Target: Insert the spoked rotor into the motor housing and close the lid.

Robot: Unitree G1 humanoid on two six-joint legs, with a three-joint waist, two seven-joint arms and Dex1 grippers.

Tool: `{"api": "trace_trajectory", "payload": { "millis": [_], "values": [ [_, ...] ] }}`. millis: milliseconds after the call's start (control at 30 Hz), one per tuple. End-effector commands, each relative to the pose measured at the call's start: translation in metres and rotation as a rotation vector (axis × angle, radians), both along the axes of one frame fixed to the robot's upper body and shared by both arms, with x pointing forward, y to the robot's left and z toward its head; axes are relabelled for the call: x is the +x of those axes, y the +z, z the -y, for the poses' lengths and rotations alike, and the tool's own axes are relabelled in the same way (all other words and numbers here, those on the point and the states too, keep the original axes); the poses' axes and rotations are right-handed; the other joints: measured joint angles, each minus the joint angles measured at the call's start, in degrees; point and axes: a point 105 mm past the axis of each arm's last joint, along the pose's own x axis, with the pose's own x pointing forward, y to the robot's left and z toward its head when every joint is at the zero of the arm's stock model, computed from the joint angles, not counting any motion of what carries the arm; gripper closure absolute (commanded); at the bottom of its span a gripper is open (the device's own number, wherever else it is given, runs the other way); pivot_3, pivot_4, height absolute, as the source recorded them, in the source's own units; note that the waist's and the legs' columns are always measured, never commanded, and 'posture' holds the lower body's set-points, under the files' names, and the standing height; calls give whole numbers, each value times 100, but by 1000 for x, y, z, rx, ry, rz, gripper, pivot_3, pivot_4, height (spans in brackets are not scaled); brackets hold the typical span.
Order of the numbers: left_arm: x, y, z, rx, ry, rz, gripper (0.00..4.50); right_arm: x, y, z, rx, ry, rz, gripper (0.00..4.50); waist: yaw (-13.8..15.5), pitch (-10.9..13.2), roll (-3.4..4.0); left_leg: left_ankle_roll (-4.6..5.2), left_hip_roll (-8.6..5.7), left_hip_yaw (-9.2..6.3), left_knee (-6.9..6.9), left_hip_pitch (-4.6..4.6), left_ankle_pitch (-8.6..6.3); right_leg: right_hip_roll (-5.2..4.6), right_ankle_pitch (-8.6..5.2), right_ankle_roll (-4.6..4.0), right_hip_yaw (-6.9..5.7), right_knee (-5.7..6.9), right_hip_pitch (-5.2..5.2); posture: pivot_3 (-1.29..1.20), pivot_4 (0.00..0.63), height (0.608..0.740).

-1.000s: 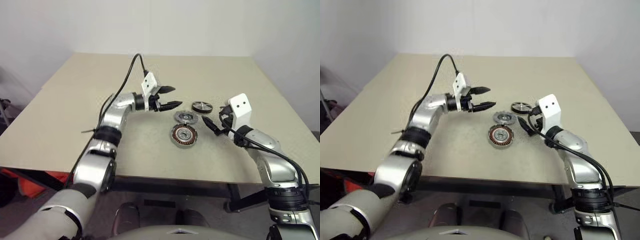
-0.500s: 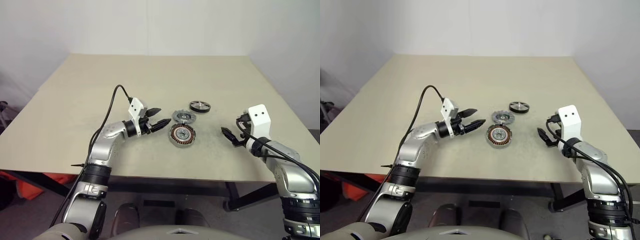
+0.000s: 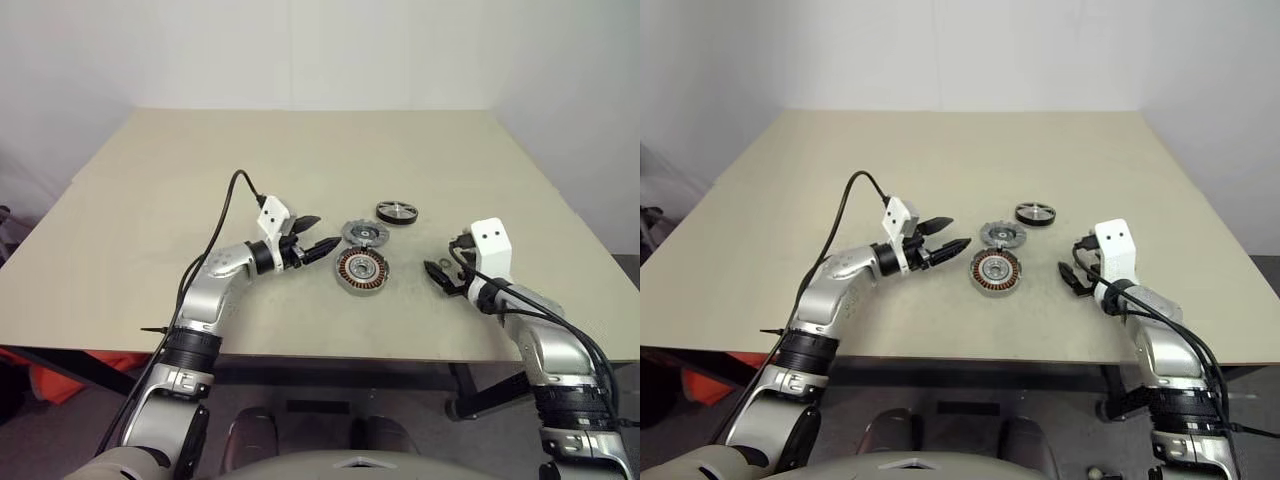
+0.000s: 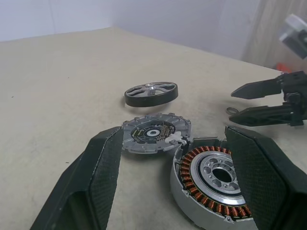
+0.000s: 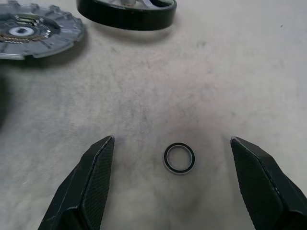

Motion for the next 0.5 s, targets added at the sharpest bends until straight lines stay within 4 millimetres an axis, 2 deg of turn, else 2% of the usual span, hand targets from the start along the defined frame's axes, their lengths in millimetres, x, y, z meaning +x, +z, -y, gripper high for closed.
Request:
{"api": "trace_trajectory", "payload": {
  "millis": [33,300,400,500],
  "values": [
    [-2,15,0,-16,4,65,948,9,9,3,-22,-9,49,125,-30,0,0,0,-1,0,0,0,0,0,0,0,0,0,0,0,0,740],
    [-2,12,-6,-4,36,67,948,2,1,4,-16,8,-5,125,-50,0,0,0,-1,0,0,2,0,0,0,0,1,1,3,0,0,740],
    [-1,13,-7,-1,40,71,910,1,1,2,-8,19,-5,755,-50,-1,1,1,-1,0,0,2,0,0,0,0,1,1,4,0,0,740],
    [0,14,-7,0,46,75,910,0,1,-1,-5,31,-12,1781,-47,-1,1,1,-2,0,0,1,-1,-1,0,0,1,0,4,0,0,740]
  ]
}}
